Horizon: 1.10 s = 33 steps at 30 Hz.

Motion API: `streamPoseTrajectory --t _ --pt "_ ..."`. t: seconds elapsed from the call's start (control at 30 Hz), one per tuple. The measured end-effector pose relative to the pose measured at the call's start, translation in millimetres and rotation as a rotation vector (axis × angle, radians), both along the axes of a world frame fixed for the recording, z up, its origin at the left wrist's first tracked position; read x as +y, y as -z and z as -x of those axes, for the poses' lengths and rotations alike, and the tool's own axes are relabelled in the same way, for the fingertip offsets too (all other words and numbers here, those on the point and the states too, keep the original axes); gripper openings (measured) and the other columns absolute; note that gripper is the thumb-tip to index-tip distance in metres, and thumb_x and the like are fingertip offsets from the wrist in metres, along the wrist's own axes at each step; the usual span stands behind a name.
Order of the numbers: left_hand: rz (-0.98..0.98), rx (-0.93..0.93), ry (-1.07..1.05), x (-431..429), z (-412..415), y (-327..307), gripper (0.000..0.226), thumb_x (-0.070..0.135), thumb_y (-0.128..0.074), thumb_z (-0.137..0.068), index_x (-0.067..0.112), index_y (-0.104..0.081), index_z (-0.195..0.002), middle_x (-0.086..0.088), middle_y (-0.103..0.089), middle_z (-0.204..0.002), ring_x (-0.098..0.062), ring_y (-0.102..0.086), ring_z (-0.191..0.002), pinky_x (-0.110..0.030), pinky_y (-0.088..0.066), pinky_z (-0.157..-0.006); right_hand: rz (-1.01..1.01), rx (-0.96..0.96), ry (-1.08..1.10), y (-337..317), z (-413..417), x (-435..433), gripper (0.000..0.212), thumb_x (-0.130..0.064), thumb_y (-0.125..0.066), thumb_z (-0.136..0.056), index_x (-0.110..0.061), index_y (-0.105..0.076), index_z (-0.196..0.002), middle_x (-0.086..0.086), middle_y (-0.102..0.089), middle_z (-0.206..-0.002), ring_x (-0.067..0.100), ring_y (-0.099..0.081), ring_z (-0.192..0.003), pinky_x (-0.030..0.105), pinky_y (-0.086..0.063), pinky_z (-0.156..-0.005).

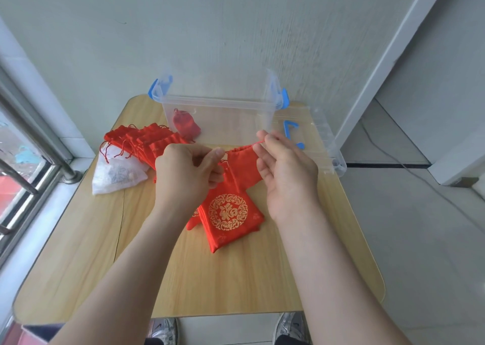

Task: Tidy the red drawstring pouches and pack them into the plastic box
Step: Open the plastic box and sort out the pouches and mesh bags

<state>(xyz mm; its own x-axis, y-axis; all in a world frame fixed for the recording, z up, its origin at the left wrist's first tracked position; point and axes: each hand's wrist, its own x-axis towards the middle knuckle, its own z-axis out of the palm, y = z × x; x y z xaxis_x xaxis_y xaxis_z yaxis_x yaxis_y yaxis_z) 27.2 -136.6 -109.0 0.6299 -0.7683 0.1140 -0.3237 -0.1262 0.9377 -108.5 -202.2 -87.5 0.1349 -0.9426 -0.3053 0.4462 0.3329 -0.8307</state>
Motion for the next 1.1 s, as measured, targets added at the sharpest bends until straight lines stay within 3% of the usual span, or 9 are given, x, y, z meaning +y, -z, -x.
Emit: streamPoseTrajectory --t 0.2,0.3,0.37,0.43,0.63,0.77,0.93,1.03,1.1 --pt "0.053 0.195 0.005 -5 -3 -6 0.02 0.011 -0.056 -0.11 0.002 -0.071 -0.119 -0.012 -0.078 -0.086 -0.023 -0.079 -0.071 -0.033 -0.066 -0.064 -0.043 -0.026 0.067 5 -3 1 0.012 -0.022 -0.072 -0.103 -0.018 -0.072 -0.115 -0.005 -0.083 -0.1 0.012 -0.079 -0.098 0.028 -0.057 -0.087" --pt "-0.08 0.009 -0.08 -4 -10 -2 0.034 0.029 -0.055 -0.111 0.007 -0.075 -0.094 -0.006 -0.074 -0.064 -0.02 -0.071 -0.05 -0.04 -0.062 -0.055 -0.068 -0.093 0.106 2 -4 1 0.018 -0.023 -0.074 -0.102 -0.014 -0.074 -0.117 -0.002 -0.083 -0.101 0.013 -0.08 -0.097 0.028 -0.06 -0.09" --pt "-0.196 -0.187 -0.099 -5 -13 0 0.049 0.041 -0.05 -0.111 0.014 -0.073 -0.078 -0.001 -0.069 -0.052 -0.017 -0.065 -0.046 -0.043 -0.062 -0.064 -0.094 -0.137 0.125 0 -5 1 0.023 -0.022 -0.075 -0.101 -0.01 -0.073 -0.12 0.001 -0.083 -0.1 0.015 -0.081 -0.095 0.027 -0.061 -0.087" --pt "-0.229 -0.181 -0.093 -7 -16 2 0.055 0.045 -0.047 -0.112 0.016 -0.073 -0.073 -0.002 -0.067 -0.05 -0.019 -0.064 -0.05 -0.041 -0.061 -0.068 -0.122 -0.163 0.131 0 -5 1 0.023 -0.02 -0.074 -0.101 -0.007 -0.072 -0.12 0.003 -0.083 -0.099 0.017 -0.081 -0.091 0.025 -0.062 -0.079" --pt "0.009 0.354 -0.147 -23 -20 1 0.03 0.013 -0.037 -0.111 0.013 -0.066 -0.103 0.0 -0.05 -0.068 -0.013 -0.045 -0.052 -0.034 -0.042 -0.058 -0.146 -0.177 0.162 -3 -4 -3 0.02 -0.01 -0.065 -0.105 -0.009 -0.066 -0.125 0.005 -0.083 -0.098 0.022 -0.082 -0.087 0.024 -0.061 -0.066" --pt "0.024 0.439 -0.171 -22 -19 -6 0.031 -0.003 -0.038 -0.098 0.01 -0.065 -0.107 -0.001 -0.047 -0.069 -0.009 -0.043 -0.045 -0.029 -0.042 -0.049 -0.135 -0.174 0.176 -5 -2 -5 0.023 -0.005 -0.06 -0.106 -0.006 -0.063 -0.129 0.003 -0.083 -0.101 0.02 -0.082 -0.088 0.023 -0.061 -0.062" --pt "0.123 0.376 -0.279 -16 -5 -9 0.016 0.003 -0.055 -0.098 0.011 -0.066 -0.108 -0.009 -0.068 -0.081 -0.016 -0.07 -0.065 -0.039 -0.067 -0.07 -0.113 -0.17 0.144 -8 2 -4 0.019 -0.018 -0.057 -0.109 -0.008 -0.069 -0.121 0.0 -0.083 -0.103 0.017 -0.081 -0.092 0.024 -0.061 -0.069" --pt "0.285 0.664 -0.284 -19 -2 -14 0.018 0.0 -0.054 -0.105 0.005 -0.058 -0.121 -0.021 -0.069 -0.095 -0.023 -0.081 -0.086 -0.044 -0.067 -0.085 -0.122 -0.183 0.137 -9 3 -3 0.02 -0.024 -0.058 -0.109 -0.011 -0.07 -0.117 0.002 -0.083 -0.1 0.018 -0.081 -0.092 0.024 -0.062 -0.068" --pt "0.405 1.0 -0.184 -22 -1 -16 0.02 -0.003 -0.047 -0.108 0.003 -0.054 -0.125 -0.017 -0.059 -0.084 -0.028 -0.081 -0.086 -0.047 -0.066 -0.086 -0.154 -0.162 0.148 -9 4 -3 0.019 -0.023 -0.062 -0.105 -0.01 -0.073 -0.113 0.002 -0.083 -0.095 0.019 -0.082 -0.09 0.026 -0.064 -0.073"
